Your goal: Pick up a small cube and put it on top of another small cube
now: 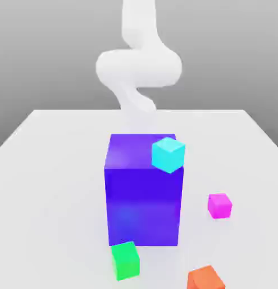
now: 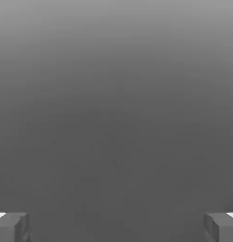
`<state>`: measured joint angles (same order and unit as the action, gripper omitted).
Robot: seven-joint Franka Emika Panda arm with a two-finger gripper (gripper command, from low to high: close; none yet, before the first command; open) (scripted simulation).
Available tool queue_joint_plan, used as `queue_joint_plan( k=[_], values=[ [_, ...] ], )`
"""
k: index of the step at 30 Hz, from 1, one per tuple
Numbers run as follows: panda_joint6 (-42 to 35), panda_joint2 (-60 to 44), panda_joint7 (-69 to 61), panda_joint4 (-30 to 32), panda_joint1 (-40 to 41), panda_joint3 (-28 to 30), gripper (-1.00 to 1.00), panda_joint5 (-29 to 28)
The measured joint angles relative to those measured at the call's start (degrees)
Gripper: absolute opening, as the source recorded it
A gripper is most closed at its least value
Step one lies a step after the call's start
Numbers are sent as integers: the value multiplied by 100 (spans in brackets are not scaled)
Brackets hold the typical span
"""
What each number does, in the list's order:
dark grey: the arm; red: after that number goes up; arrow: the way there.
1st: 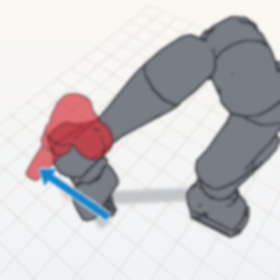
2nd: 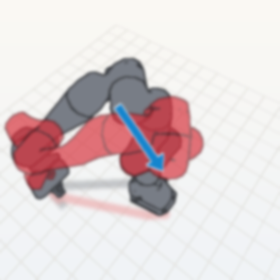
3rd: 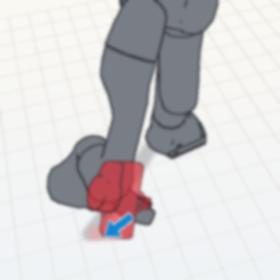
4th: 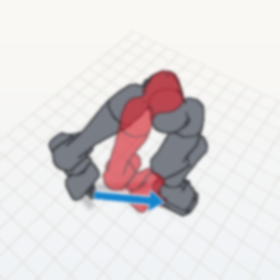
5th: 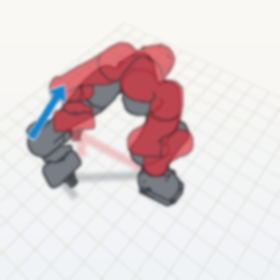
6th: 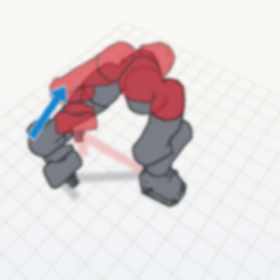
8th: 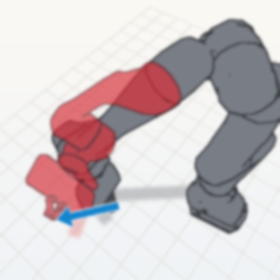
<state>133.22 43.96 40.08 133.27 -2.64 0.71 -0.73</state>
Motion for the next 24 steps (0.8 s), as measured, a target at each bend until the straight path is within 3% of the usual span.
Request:
queue_joint_plan(
  k=[24],
  values=[
    [1355, -1777, -5637, 1421, -2502, 885, 0, -557]
  ],
)
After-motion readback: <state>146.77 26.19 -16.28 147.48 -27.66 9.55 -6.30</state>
